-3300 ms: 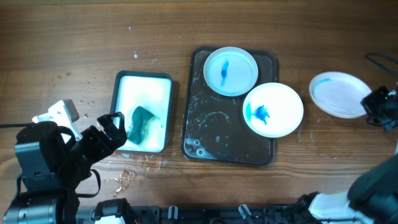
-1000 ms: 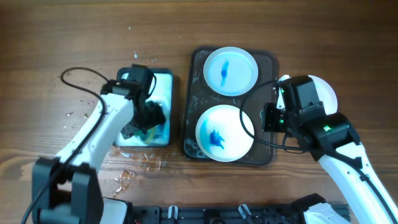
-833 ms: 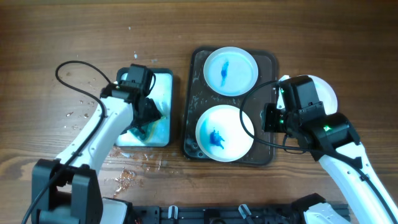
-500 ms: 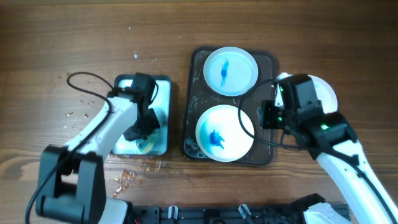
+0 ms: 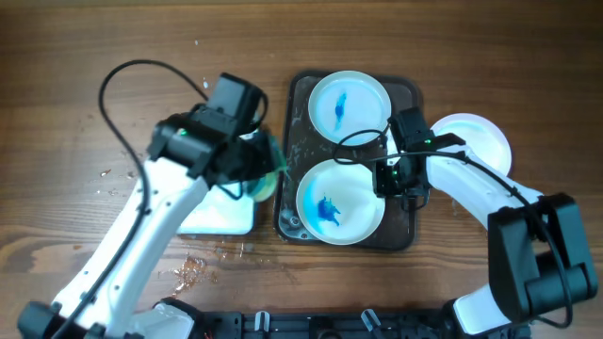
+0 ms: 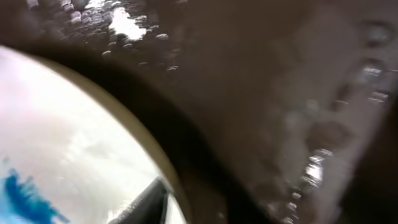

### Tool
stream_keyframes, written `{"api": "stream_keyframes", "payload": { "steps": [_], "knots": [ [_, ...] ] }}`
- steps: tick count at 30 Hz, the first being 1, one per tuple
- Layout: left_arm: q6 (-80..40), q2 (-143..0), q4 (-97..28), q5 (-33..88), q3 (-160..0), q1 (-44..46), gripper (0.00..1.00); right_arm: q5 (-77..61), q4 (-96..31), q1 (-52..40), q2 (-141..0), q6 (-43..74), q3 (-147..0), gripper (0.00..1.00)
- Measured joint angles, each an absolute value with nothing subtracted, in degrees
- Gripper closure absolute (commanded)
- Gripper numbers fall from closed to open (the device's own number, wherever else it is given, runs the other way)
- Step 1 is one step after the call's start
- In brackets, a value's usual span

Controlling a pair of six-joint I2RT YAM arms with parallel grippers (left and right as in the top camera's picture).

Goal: Clean dirty plates on tray and stack at the side
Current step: 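Scrub the held plate with the sponge in the left gripper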

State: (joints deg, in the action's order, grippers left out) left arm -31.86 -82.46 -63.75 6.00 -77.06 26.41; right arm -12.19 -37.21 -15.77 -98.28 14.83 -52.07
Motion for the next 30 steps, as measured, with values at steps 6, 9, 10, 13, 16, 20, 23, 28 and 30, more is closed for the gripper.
{"api": "stream_keyframes", "payload": {
  "steps": [6,9,10,13,16,20,23,28,30],
  "knots": [
    [-38.2,-100.7,-54.5,13.3,-77.1,32.0,0.96,-17.8,-37.6,-15.3,-99.3,16.3,-52.3,0.96],
    [-39.2,-111.7,-50.6,21.9,-77.1,33.5,0.96,-18.3,-37.6,-15.3,-99.4,17.8,-52.2,0.96],
    [-39.4,-113.0,-50.3,22.9,-77.1,34.1,0.96,-18.3,-37.6,-15.3,-99.4,18.0,-52.2,0.96],
    [-40.5,-116.2,-49.1,21.6,-77.4,38.2,0.96,-18.4,-37.6,-15.3,-99.4,18.2,-52.2,0.96],
    [-42.6,-116.3,-52.3,14.3,-78.6,39.7,0.96,-18.4,-37.6,-15.3,-99.4,18.2,-52.2,0.96],
    [-43.7,-116.3,-63.2,-1.1,-79.5,37.8,0.96,-21.1,-37.4,-16.3,-99.9,18.3,-52.2,0.96],
    [-43.8,-116.3,-62.8,-2.8,-79.4,36.1,0.96,-23.1,-37.0,-16.9,-100.3,18.9,-52.2,0.96],
    [-37.2,-116.2,-46.4,13.2,-78.3,35.2,0.96,-21.3,-38.3,-14.9,-100.3,19.6,-52.2,0.96],
    [-35.7,-117.0,-42.9,19.8,-78.2,38.5,0.96,-21.2,-38.4,-14.9,-100.3,19.7,-52.3,0.96]
  ]
}}
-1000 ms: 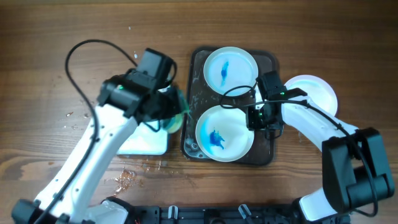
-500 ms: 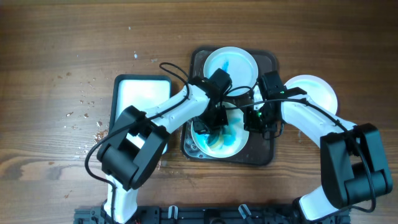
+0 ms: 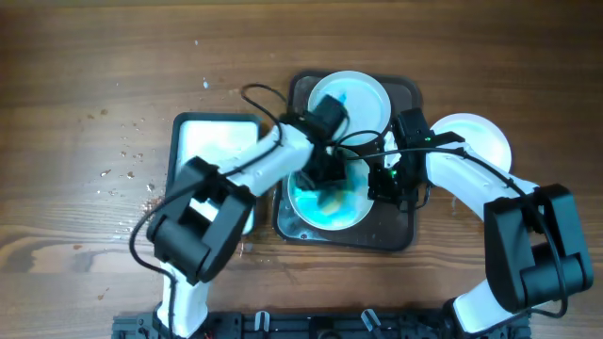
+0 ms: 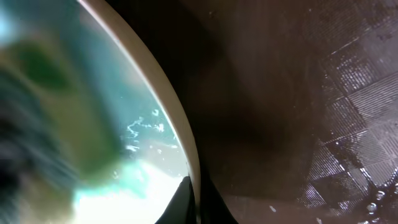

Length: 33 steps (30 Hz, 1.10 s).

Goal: Clean dirty plates on tray and stack at the side
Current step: 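Scrub the held plate with the sponge in the left gripper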

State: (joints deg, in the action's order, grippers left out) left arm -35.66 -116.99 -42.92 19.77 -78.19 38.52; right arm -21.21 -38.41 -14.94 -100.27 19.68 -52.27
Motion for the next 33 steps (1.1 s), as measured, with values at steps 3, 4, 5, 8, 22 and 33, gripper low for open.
{"api": "stream_keyframes", "payload": {
  "steps": [3,4,5,8,22,33],
  "knots": [
    [-34.6,-117.4,-45.6,25.3,-78.1,43.4,0.96,-21.2,-38.4,-14.9,-100.3,19.7,-52.3,0.96],
    [-34.5,-117.4,-47.0,25.4,-78.1,43.4,0.96,-21.2,-38.5,-15.0,-100.3,19.6,-52.3,0.96],
    [-34.3,-117.4,-50.3,25.1,-78.1,42.5,0.96,-21.2,-38.5,-15.0,-100.3,19.6,-52.3,0.96],
    [-33.7,-117.4,-59.5,19.3,-78.3,37.5,0.96,-21.2,-38.5,-15.0,-100.3,19.6,-52.3,0.96],
    [-32.8,-116.0,-35.4,18.3,-76.7,37.6,0.96,-21.6,-38.5,-15.1,-100.3,20.9,-52.3,0.96],
    [-35.0,-115.4,-54.3,6.7,-77.7,38.2,0.96,-21.0,-39.3,-14.8,-100.2,20.7,-52.3,0.96]
  ]
}}
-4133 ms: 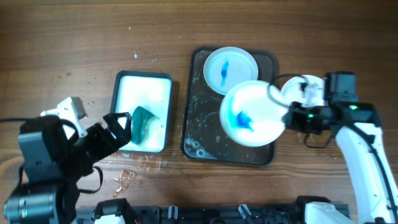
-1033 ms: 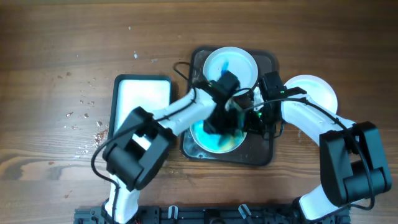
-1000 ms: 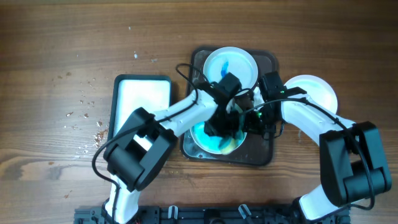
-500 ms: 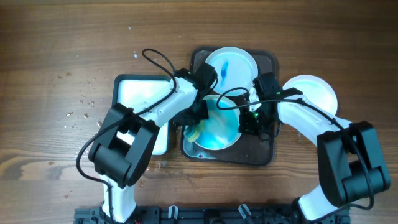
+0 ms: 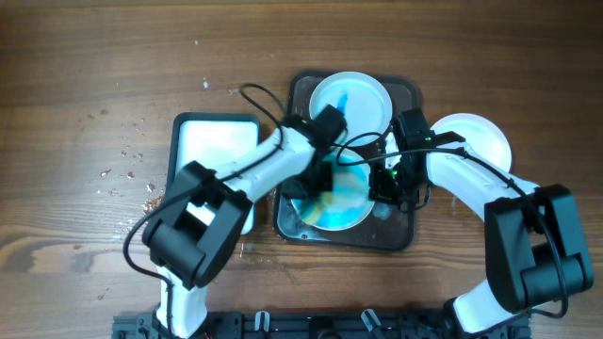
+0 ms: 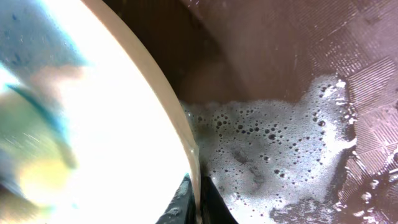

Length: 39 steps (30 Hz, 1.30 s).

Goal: Clean dirty plates on tray and stack at the side
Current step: 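Scrub the held plate with the sponge in the left gripper, then carry the plate with the right gripper and stack it on the first plate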

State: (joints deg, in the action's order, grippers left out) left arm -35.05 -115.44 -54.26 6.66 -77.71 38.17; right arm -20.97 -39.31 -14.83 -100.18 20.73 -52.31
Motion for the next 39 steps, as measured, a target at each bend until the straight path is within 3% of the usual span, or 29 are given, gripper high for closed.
{"api": "stream_keyframes", "payload": {
  "steps": [5,11,14,17,20,21,23,24,29,33,39],
  "knots": [
    [-36.4,-115.1,-55.4,-11.2,-78.2,37.4,0.96,-23.4,-37.1,-16.5,-100.3,20.8,-52.3,0.96],
    [-40.8,-108.1,-63.0,-7.8,-80.8,35.1,0.96,-22.4,-38.7,-15.9,-100.3,20.5,-52.3,0.96],
    [-41.3,-91.0,-68.4,-6.5,-81.2,29.9,0.96,-22.2,-38.7,-15.9,-100.3,19.4,-52.3,0.96],
    [-41.3,-83.0,-72.6,-13.3,-80.5,20.1,0.96,-22.0,-38.6,-15.9,-100.3,19.1,-52.3,0.96],
    [-39.9,-84.1,-62.1,-15.2,-68.3,15.5,0.96,-20.0,-41.6,-15.8,-99.5,17.9,-52.8,0.96],
    [-39.2,-84.9,-58.5,-14.6,-64.6,15.0,0.94,-18.4,-44.0,-15.8,-97.6,17.4,-52.9,0.96],
    [-37.1,-86.3,-52.2,-9.8,-56.7,13.3,0.77,-15.0,-47.9,-15.8,-89.8,16.6,-53.7,0.96],
    [-35.6,-86.3,-50.7,-7.1,-55.6,12.3,0.55,-11.8,-50.0,-15.7,-83.3,16.3,-54.6,0.96],
    [-30.1,-82.6,-57.9,5.2,-63.1,8.4,0.32,11.0,-55.3,-14.7,-59.6,18.4,-56.8,0.96],
    [-28.3,-71.5,-62.3,7.4,-70.0,8.2,0.23,13.9,-55.3,-9.1,-57.4,17.1,-56.8,0.96],
    [-28.1,-67.3,-64.2,7.6,-70.1,8.2,0.27,-9.6,-57.9,-8.7,-70.0,15.7,-56.9,0.96]
  ]
}}
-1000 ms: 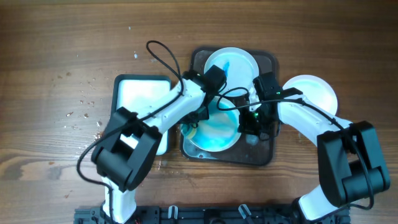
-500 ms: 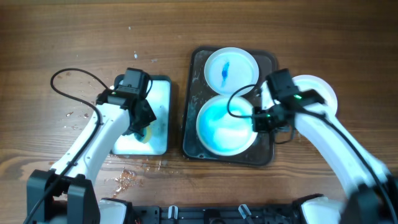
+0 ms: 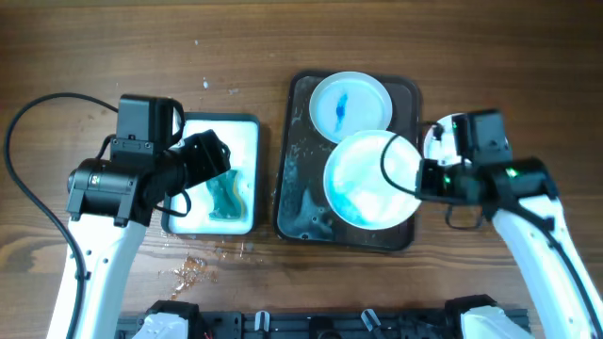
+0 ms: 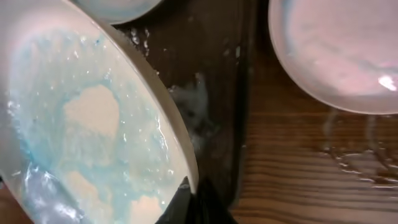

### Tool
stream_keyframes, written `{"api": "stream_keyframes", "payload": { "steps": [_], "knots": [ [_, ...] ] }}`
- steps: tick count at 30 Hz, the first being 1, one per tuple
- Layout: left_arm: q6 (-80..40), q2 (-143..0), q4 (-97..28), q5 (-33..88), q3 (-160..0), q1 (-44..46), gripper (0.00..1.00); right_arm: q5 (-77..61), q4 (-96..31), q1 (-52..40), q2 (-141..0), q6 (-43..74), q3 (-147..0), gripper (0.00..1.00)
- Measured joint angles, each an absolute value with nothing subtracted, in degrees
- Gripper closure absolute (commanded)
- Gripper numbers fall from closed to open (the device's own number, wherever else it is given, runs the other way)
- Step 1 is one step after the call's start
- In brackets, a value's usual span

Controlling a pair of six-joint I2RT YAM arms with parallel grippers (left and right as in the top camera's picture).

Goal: Clean dirty plates on tray and stack at the side
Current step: 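Carry the plate with the right gripper and stack it on the first plate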

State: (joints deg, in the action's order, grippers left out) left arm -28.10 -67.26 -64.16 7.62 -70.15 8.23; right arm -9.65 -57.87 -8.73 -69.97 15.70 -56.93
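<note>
My right gripper [image 4: 194,198] is shut on the rim of a white plate [image 3: 372,179], held raised and tilted over the dark tray [image 3: 300,202]. Pale blue soapy smears cover that plate's face [image 4: 81,124]. A second plate [image 3: 350,102] with a blue stain lies at the tray's far end. A clean white plate [image 4: 336,56] rests on the table right of the tray, mostly under my right arm in the overhead view. My left gripper [image 3: 217,162] hangs over the white basin [image 3: 188,127], with the green sponge [image 3: 226,195] just below it. Its jaws are hidden.
Foam and water lie on the tray floor [image 4: 186,106]. Water drops spot the wood in front of the basin [image 3: 193,264] and by the clean plate [image 4: 348,155]. Black cables loop from both arms.
The left arm has left the tray and is now over the basin on the left, the sponge with it. The right gripper, still on the rim, now holds the plate raised and further right.
First the left gripper held the sponge beside the basin while the right gripper gripped the near plate, which bore a blue stain. Then the sponge was on that plate, the blue smeared, and foam appeared on the tray. Now the plate is raised and the sponge is at the basin.
</note>
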Motion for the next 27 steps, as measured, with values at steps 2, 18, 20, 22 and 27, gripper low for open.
{"api": "stream_keyframes", "payload": {
  "steps": [2,18,20,22,27],
  "knots": [
    [-28.0,-67.3,-66.2,7.6,-70.1,8.2,0.16,-11.1,-54.8,-10.3,-70.5,14.4,-56.9,0.96],
    [-27.7,-67.3,-67.5,7.6,-70.1,8.2,0.00,-0.6,-48.9,-16.0,-70.1,11.2,-59.1,0.95],
    [-27.7,-67.3,-67.5,7.6,-70.1,8.2,0.00,0.4,-48.5,-23.3,-70.7,11.1,-59.7,0.95],
    [-27.4,-67.3,-67.3,7.2,-70.1,8.2,0.00,2.6,-47.6,-29.7,-73.5,11.0,-62.5,0.95],
    [-33.7,-65.6,-73.3,-2.3,-74.5,-4.4,0.00,8.4,-39.9,-41.3,-84.8,10.3,-73.2,0.96]
  ]
}}
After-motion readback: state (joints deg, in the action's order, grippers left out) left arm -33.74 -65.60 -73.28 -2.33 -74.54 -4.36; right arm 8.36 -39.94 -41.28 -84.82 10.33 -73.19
